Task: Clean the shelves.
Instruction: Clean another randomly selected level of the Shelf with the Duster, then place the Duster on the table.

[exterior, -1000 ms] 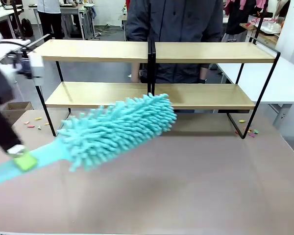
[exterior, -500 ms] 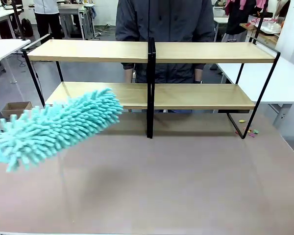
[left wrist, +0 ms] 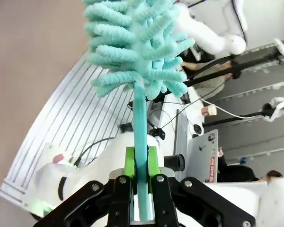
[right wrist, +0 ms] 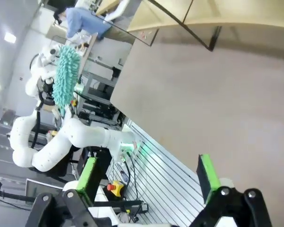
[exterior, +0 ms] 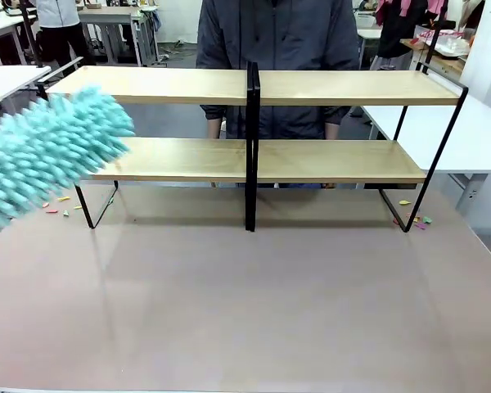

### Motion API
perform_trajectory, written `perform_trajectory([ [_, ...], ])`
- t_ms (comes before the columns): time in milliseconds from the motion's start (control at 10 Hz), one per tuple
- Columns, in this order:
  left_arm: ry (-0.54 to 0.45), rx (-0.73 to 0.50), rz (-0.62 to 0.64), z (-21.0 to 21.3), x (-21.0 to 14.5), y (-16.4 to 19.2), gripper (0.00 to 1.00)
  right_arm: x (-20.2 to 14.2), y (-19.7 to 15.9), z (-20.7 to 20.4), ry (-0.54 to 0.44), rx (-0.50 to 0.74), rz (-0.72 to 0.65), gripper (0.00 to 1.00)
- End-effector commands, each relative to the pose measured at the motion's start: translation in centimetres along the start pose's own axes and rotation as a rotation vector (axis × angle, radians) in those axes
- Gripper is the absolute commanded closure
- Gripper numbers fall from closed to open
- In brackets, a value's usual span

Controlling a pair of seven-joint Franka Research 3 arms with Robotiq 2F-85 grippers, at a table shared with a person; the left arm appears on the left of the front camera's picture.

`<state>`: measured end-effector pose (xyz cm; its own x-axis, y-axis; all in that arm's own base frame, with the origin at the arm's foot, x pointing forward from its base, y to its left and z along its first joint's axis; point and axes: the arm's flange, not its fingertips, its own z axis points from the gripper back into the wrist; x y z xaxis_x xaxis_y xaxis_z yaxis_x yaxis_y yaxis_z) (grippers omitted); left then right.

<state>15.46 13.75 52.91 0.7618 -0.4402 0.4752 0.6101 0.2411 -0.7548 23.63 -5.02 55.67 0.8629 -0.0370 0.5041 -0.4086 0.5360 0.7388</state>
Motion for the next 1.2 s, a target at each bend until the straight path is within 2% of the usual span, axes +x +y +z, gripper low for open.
perform_trajectory([
  [0,-0.018,-0.095,-0.083,4.5,-3.6,0.5,0.88,-1.6,-1.5,0.5,-0.081,0.028,-0.038,0.0],
  [100,-0.046,-0.115,-0.12,5.9,-5.3,0.1,0.88,0.0,0.0,0.0,0.0,0.0,0.0,0.0],
  [300,-0.191,-0.141,-0.112,7.4,-6.7,0.0,0.88,0.0,0.0,0.0,0.0,0.0,0.0,0.0],
  [400,-0.093,-0.092,-0.09,4.8,-5.0,2.2,0.88,0.0,0.0,0.0,0.0,0.0,0.0,0.0],
  [1100,-0.093,-0.092,-0.09,4.8,-5.0,2.2,0.88,0.0,0.0,0.0,0.0,0.0,0.0,0.0],
])
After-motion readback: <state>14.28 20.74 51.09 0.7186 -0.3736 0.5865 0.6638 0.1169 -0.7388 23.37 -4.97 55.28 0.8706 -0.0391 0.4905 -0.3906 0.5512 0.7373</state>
